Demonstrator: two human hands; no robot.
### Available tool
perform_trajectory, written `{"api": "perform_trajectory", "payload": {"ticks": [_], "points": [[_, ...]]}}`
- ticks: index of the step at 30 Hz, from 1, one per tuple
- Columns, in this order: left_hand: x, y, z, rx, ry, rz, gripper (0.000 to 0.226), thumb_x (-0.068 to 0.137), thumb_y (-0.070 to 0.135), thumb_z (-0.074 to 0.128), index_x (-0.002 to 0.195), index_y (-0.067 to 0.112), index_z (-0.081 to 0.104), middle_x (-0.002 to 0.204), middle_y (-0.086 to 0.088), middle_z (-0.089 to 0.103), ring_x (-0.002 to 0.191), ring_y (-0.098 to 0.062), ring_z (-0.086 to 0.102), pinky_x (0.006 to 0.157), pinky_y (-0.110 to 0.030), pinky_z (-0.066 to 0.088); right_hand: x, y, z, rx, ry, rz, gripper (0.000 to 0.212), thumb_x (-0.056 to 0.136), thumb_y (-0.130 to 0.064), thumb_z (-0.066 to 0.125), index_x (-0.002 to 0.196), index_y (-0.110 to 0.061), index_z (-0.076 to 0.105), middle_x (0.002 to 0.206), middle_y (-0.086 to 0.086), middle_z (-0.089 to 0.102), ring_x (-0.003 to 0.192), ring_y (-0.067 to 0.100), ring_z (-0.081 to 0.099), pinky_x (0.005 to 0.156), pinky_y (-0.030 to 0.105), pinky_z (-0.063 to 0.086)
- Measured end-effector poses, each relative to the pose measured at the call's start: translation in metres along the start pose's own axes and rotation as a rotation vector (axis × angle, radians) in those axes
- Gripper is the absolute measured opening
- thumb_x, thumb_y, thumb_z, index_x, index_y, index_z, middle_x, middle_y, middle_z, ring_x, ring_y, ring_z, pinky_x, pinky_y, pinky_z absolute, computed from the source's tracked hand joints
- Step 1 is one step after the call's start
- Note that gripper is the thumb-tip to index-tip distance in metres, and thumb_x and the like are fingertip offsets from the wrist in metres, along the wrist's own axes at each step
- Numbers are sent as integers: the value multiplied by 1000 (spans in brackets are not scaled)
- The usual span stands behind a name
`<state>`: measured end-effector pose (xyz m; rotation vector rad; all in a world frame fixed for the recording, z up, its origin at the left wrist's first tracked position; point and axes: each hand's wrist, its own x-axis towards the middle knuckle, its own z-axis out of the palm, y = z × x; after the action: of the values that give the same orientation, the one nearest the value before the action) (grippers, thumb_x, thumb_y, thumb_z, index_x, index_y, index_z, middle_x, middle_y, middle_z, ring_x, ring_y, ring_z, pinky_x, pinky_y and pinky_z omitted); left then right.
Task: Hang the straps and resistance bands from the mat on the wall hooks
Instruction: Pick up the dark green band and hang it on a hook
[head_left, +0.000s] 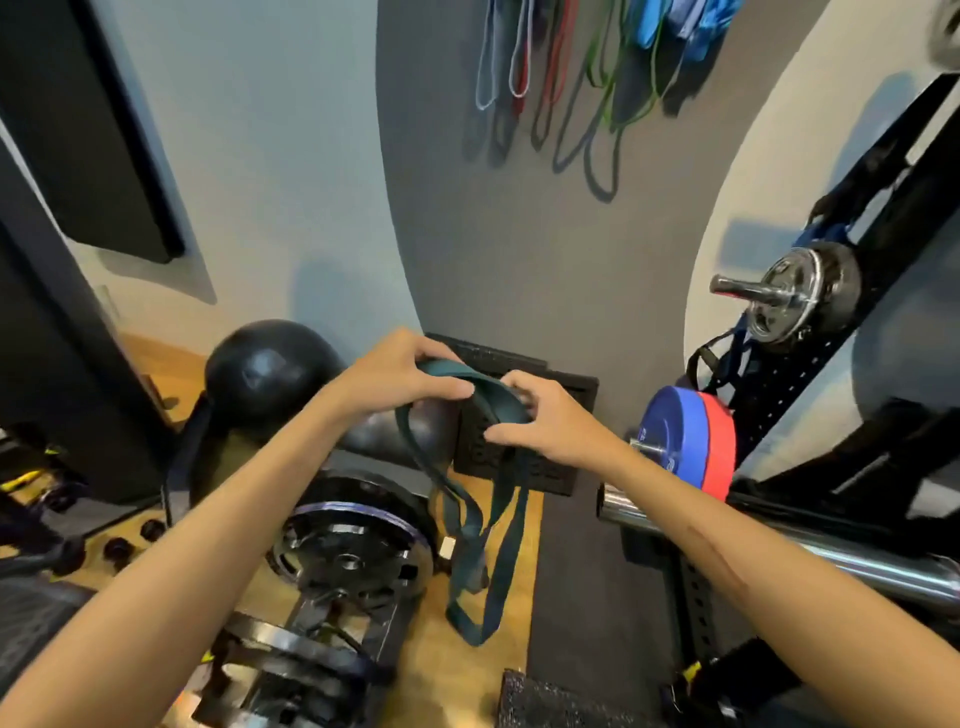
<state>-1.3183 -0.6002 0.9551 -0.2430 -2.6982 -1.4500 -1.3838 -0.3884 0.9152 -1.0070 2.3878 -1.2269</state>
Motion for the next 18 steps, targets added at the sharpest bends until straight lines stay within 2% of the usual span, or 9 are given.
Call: {"api": "perform_trajectory", "payload": {"ticks": [2, 4, 6, 7, 9, 11, 13, 15, 18], "points": [[19, -9, -13, -98, 25, -17, 5, 82, 21, 75, 81, 16, 73, 51, 11, 55, 51, -5, 45, 54, -20, 35, 11, 6, -4, 228, 30, 27, 25, 84, -14, 73, 100, -8, 55, 91, 8, 74, 88, 30, 71, 84, 45, 56], [36, -13, -21, -153, 16, -8, 9, 79, 27, 77, 78, 18, 73, 54, 2, 55, 51, -15, 45, 53, -28, 36, 24, 10, -2, 218, 70, 6, 22, 86, -21, 70, 95, -10, 53, 87, 12, 74, 85, 39, 70, 82, 55, 55], [50, -14, -27, -153, -15, 20, 22, 73, 32, 79, 86, 14, 76, 67, -14, 64, 55, -35, 48, 56, -40, 43, 38, 13, -1, 57, 87, -46, 18, 89, -24, 67, 90, -16, 51, 81, 9, 72, 77, 30, 71, 74, 49, 56], [55, -15, -30, -126, -28, 34, 25, 73, 29, 80, 91, 12, 76, 77, -17, 70, 65, -41, 56, 64, -45, 49, 45, 14, 0, -26, 108, -73, 17, 92, -20, 65, 89, -18, 48, 80, 6, 71, 73, 23, 71, 68, 43, 57], [66, -20, -35, -83, -29, 38, 21, 74, 22, 80, 93, 11, 76, 86, -12, 73, 79, -29, 67, 78, -42, 52, 60, 20, -1, -183, 199, -107, 22, 94, -13, 60, 90, -23, 41, 79, 3, 68, 67, 18, 69, 60, 41, 56], [76, -27, -38, -123, -28, 24, 23, 72, 26, 81, 90, 13, 77, 81, -16, 71, 71, -27, 61, 70, -40, 49, 73, 27, 1, -230, 267, -70, 27, 93, -8, 55, 91, -27, 35, 84, 5, 66, 68, 23, 66, 63, 51, 54], [86, -33, -42, -183, -21, 2, 22, 75, 28, 80, 91, 13, 76, 72, -19, 63, 61, -25, 48, 56, -34, 40, 88, 30, 4, -132, 265, -43, 26, 92, -8, 52, 94, -27, 34, 90, 4, 66, 77, 23, 66, 70, 52, 54], [99, -38, -49, -202, -17, -15, 18, 80, 21, 77, 93, 9, 75, 69, -14, 59, 56, -20, 44, 51, -27, 35, 103, 29, 5, 72, 141, -9, 25, 92, -6, 51, 102, -24, 39, 99, 4, 64, 92, 19, 63, 82, 44, 53], [123, -42, -57, -264, -4, -12, 18, 80, 15, 76, 94, 4, 74, 70, -14, 59, 52, -15, 42, 50, -25, 35, 126, 32, -4, 314, -87, 47, 48, 76, -5, 52, 120, -22, 44, 117, 11, 59, 112, 26, 55, 94, 47, 47]]}}
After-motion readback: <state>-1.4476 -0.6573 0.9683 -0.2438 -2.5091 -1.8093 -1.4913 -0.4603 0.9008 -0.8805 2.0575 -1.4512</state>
